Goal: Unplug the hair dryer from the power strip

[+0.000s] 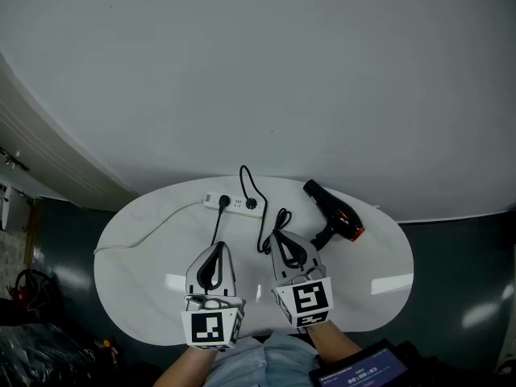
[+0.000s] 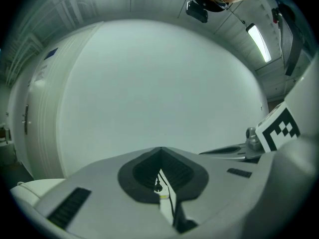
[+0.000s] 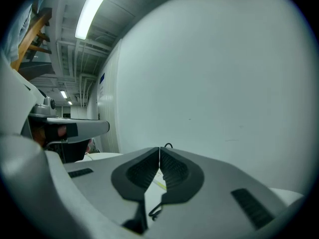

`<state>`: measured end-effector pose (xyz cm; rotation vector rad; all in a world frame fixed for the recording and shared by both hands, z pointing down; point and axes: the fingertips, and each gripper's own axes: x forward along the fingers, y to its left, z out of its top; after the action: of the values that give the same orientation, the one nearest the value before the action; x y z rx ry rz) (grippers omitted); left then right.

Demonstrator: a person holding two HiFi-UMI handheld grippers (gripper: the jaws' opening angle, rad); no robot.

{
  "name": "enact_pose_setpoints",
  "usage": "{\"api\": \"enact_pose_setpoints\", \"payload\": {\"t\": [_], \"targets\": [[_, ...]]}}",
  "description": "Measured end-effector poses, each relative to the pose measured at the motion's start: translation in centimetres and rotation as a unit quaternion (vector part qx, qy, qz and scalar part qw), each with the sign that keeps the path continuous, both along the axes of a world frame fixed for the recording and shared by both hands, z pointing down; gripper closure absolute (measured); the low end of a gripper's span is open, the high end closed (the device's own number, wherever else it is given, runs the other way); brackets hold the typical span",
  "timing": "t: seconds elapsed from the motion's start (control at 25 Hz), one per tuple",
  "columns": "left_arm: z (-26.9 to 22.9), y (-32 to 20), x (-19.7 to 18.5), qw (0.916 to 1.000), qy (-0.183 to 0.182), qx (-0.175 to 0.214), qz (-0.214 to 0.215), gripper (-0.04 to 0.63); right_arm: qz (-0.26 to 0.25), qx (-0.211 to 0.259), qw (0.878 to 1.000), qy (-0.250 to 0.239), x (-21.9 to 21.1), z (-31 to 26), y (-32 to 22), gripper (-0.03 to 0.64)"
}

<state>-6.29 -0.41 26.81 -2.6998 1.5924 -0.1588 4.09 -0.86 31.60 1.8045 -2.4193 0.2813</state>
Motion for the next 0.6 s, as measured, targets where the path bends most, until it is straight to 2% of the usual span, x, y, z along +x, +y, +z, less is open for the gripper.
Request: {"api": "enact_pose_setpoints", "payload": {"t": [0.4, 0.52, 0.6], "targets": [[-0.6, -2.6, 2.4, 0.9994, -0.025, -0.005, -0.026, 0.597, -0.031, -0.003, 0.999, -0.027, 1.6, 0.3, -3.4, 0.615], [-0.4, -3.1, 2.5, 0.9989, -0.012, -0.021, -0.040, 0.597, -0.037, -0.006, 0.999, -0.033, 1.6, 0.6, -3.9, 0.615], [0.1, -3.6, 2.5, 0.9988, -0.022, -0.022, -0.037, 0.597, -0.039, -0.011, 0.999, -0.034, 1.7, 1.1, -4.4, 0.615]]}}
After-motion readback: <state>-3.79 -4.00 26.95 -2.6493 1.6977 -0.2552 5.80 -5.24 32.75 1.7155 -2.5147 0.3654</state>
